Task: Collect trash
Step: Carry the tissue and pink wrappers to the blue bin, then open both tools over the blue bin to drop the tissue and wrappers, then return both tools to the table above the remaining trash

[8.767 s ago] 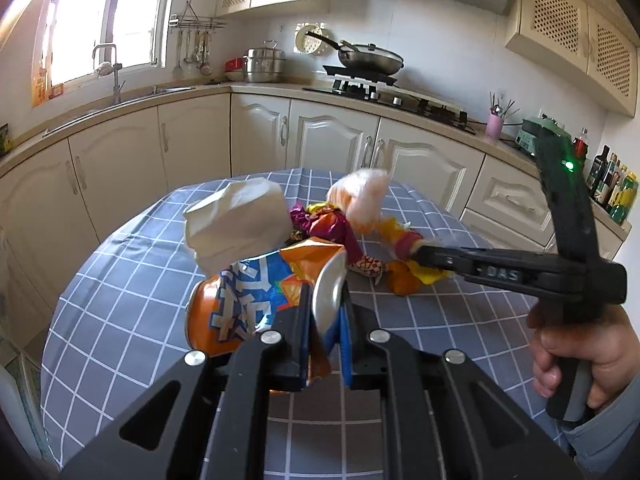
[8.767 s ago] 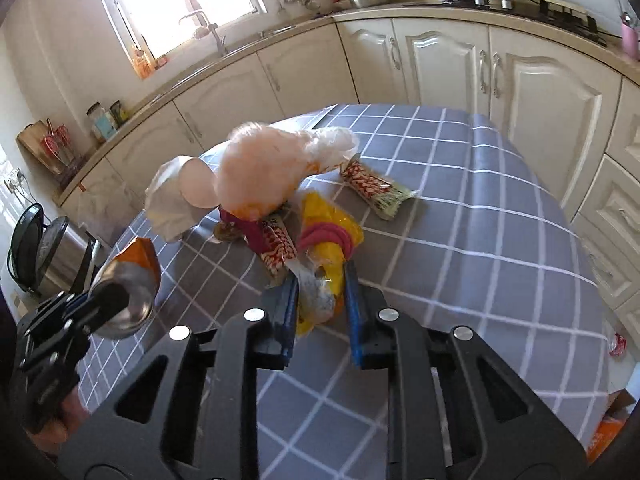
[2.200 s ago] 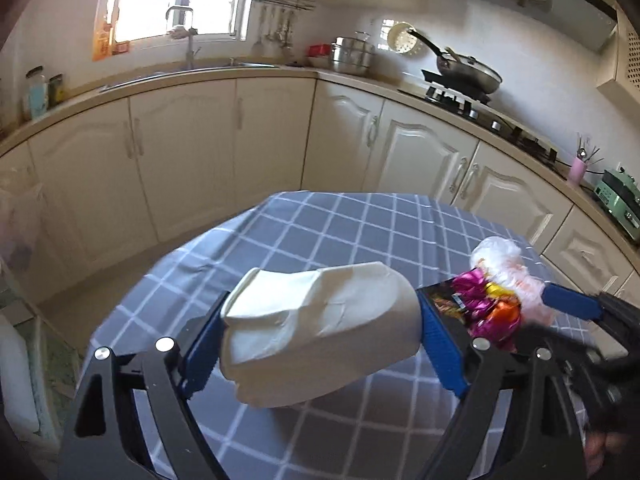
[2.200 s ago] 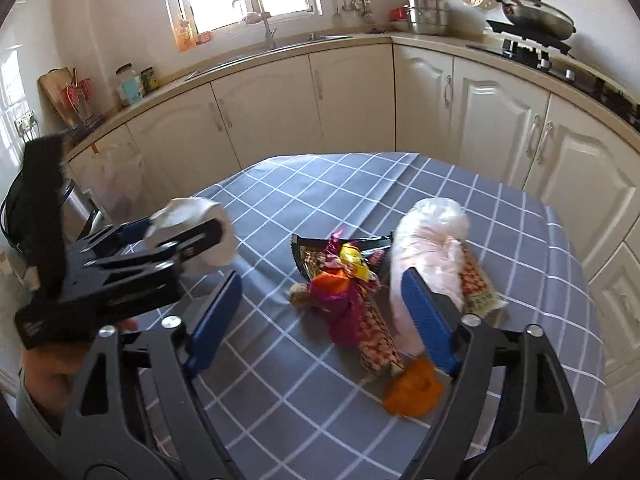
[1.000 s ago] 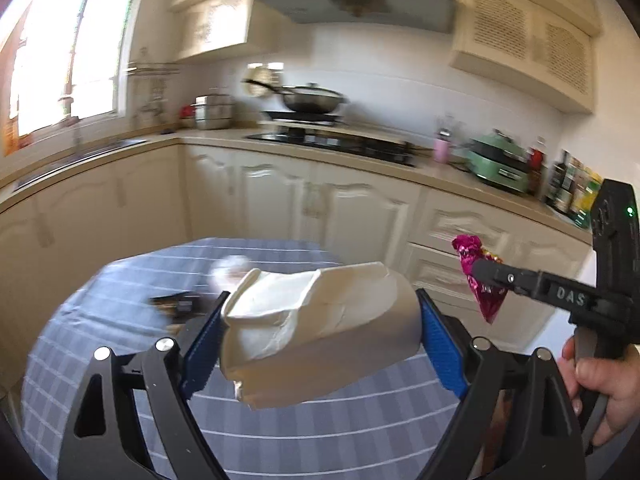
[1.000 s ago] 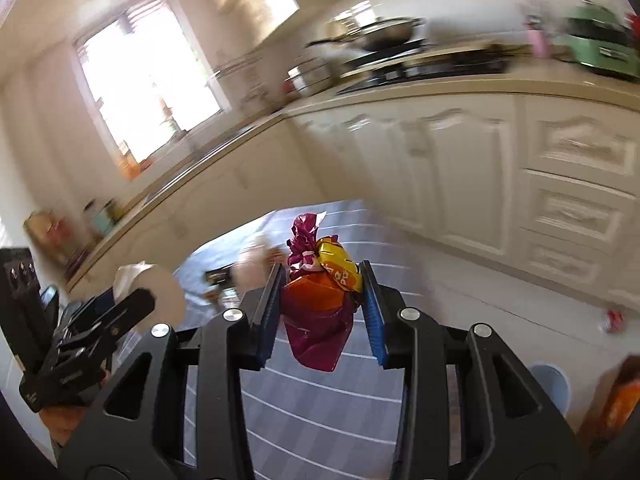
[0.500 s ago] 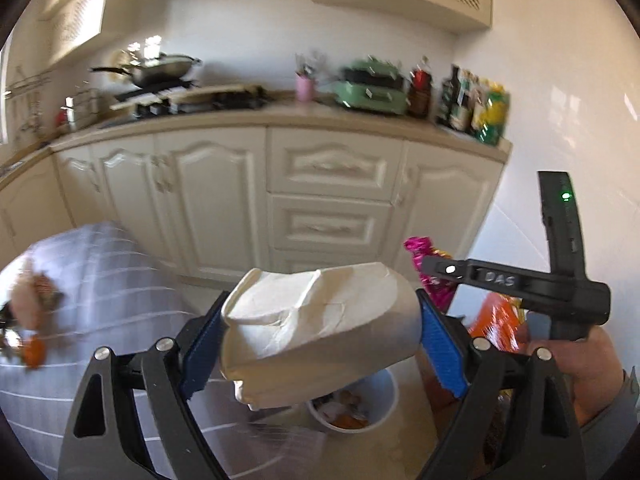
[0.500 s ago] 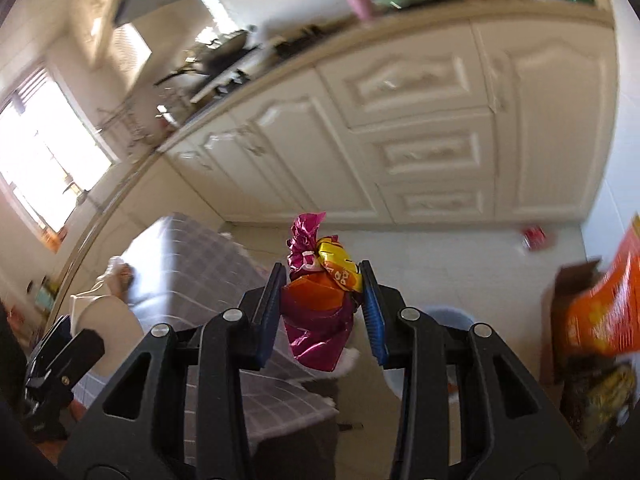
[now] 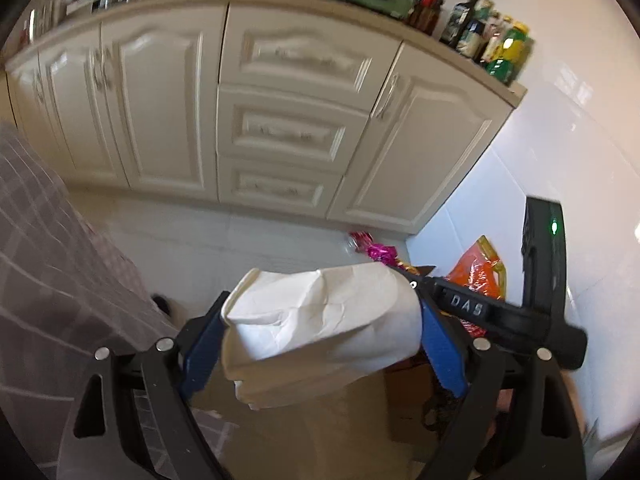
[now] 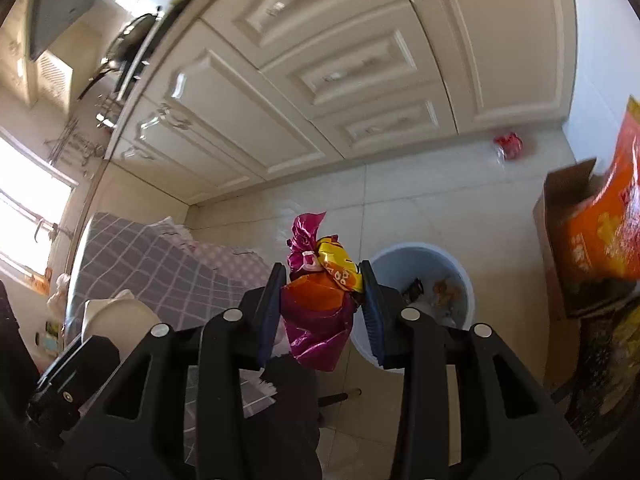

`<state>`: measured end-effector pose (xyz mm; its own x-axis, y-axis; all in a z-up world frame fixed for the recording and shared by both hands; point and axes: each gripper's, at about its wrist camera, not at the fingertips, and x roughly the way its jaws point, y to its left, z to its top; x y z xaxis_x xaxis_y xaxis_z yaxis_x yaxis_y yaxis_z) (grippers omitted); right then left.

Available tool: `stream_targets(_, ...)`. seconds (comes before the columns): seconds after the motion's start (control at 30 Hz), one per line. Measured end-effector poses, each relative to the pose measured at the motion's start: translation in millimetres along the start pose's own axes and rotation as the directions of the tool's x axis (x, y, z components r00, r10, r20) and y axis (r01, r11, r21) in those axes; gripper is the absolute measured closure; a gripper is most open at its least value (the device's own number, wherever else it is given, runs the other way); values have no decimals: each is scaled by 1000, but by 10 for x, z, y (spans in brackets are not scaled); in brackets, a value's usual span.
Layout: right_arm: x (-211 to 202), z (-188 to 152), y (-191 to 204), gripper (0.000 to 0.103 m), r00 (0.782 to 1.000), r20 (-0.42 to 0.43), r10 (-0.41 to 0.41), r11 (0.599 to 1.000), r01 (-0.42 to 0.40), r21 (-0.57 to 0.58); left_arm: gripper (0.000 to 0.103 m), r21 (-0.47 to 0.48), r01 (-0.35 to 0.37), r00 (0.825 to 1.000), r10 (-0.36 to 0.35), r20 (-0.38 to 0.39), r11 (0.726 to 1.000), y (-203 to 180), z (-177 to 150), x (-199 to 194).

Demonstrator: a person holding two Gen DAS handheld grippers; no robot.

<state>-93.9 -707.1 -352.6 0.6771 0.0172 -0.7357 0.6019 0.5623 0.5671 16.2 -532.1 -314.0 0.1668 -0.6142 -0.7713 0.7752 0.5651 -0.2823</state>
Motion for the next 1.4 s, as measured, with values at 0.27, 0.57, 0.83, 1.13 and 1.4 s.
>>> stream_targets(0.27, 361, 50, -392, 53, 999, -48, -8, 991, 14, 136, 16, -183, 45, 984, -75, -159, 982, 284, 50, 823)
stream_targets(0.57, 389, -6, -552, 13, 999, -43, -20, 981, 28, 192, 10, -230, -16, 972, -39, -233, 973, 481, -22, 1061)
stream_targets(0.83, 212, -17, -438, 7, 999, -15, -36, 985, 38, 168, 10, -205, -18, 983, -21, -185, 979, 393, 64, 834)
stream_targets(1.13, -115, -14, -162, 7, 999, 41, -23, 991, 18, 136, 10, -151, -7, 995, -9, -103, 989, 202, 137, 318)
stream_targets(1.4, -508, 6, 289, 7, 994, 111, 1, 998, -8, 60, 10, -94, 3, 1000, -2, 10, 996, 40, 163, -359)
